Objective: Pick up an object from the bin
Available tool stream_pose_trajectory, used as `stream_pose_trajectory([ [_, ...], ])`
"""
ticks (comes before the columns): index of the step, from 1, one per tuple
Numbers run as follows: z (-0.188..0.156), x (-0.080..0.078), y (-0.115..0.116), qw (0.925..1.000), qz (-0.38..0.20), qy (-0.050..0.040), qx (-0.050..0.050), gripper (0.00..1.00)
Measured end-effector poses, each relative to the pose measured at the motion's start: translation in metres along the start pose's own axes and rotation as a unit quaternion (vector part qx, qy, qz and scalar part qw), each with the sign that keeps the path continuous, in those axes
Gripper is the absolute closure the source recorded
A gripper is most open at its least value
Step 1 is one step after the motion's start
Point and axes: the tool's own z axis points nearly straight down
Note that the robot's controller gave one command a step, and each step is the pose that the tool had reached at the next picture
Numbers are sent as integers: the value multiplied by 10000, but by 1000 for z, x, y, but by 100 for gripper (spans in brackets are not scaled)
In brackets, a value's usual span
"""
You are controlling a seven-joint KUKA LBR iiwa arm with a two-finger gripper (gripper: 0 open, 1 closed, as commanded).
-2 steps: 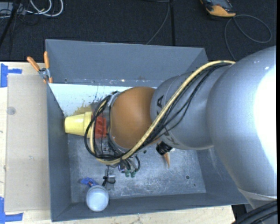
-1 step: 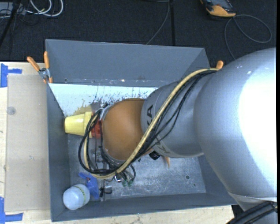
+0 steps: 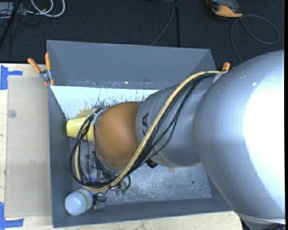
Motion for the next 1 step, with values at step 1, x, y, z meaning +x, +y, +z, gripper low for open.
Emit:
stream_pose_trajectory([
  [1, 33, -2, 16, 9920, -1260, -45, -13, 0],
])
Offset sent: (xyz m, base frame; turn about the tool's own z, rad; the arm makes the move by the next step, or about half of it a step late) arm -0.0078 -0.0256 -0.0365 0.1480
